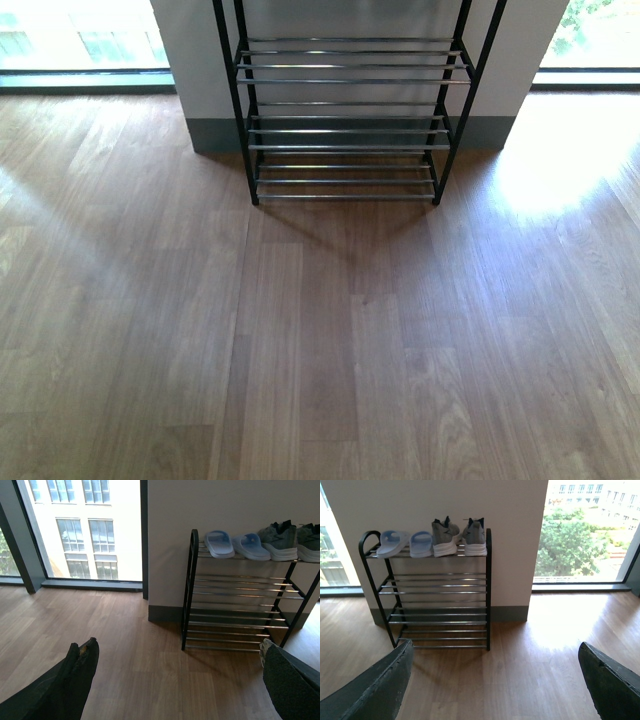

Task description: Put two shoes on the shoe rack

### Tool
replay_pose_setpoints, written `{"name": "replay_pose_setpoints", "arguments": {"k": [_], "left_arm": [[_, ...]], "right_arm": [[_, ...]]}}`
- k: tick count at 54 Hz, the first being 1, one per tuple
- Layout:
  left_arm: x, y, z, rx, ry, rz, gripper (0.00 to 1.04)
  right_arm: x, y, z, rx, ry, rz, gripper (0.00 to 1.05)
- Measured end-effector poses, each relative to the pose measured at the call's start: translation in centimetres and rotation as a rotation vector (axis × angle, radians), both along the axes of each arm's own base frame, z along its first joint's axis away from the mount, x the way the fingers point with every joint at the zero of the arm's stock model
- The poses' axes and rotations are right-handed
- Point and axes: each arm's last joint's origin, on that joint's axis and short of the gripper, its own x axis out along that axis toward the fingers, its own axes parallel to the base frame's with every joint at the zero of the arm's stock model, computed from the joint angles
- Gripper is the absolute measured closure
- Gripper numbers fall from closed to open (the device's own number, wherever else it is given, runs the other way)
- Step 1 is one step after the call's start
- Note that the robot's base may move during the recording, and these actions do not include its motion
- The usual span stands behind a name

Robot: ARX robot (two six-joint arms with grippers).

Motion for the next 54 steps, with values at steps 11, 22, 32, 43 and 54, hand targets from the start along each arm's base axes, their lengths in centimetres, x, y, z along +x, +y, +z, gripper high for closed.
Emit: {"name": "replay_pose_setpoints", "arguments": {"k": [11, 22, 32, 43, 54], "left_arm": [[0.0, 0.0, 0.0, 0.0, 0.0, 0.0, 0.09], [0.0, 0.0, 0.0, 0.0, 0.0, 0.0, 0.09], [0.0, 0.0, 0.0, 0.0, 0.0, 0.0, 0.09], [0.0, 0.0, 0.0, 0.0, 0.0, 0.0, 0.09], [0.0, 0.0, 0.0, 0.0, 0.0, 0.0, 0.09]], "right_arm": [[-0.01, 0.0, 0.01, 0.0, -0.001, 0.0, 0.09], [-0.01, 0.0, 0.01, 0.0, -0.001, 0.0, 0.09], [-0.01, 0.0, 0.01, 0.0, -0.001, 0.0, 0.09], [-0.01, 0.0, 0.01, 0.0, -0.001, 0.0, 0.09], [-0.01, 0.0, 0.01, 0.0, -0.001, 0.0, 0.09]]}}
